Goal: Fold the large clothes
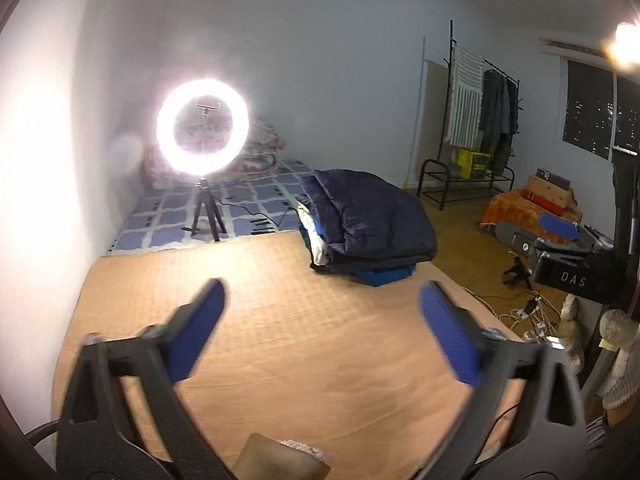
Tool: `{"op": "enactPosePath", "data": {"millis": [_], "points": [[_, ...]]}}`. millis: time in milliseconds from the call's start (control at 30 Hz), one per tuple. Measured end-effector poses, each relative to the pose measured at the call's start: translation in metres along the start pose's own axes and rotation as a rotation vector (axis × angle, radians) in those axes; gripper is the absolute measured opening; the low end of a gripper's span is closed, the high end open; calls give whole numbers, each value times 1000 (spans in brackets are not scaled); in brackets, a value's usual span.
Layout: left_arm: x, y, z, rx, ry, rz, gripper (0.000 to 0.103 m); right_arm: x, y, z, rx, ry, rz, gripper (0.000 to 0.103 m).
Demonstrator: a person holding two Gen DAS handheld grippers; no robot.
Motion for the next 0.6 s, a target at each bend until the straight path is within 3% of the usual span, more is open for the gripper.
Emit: {"op": "enactPosePath", "data": {"millis": [133,600], "points": [[-6,9,0,33,-12,7,103,-10,4,-7,-7,0,5,103],[-37,12,-25,77,68,-20,103,-21,1,-5,-58,-34,23,103]]}}
Point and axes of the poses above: each gripper's, at about its wrist camera, not at the fingertips, and z roughly against the way its jaws point, y to its left, x to its top, the point moved 9 cm from there along -z, roughly the way its jaws point, and after that the axes turned 11 degrees about x, right-handed, at the moved point
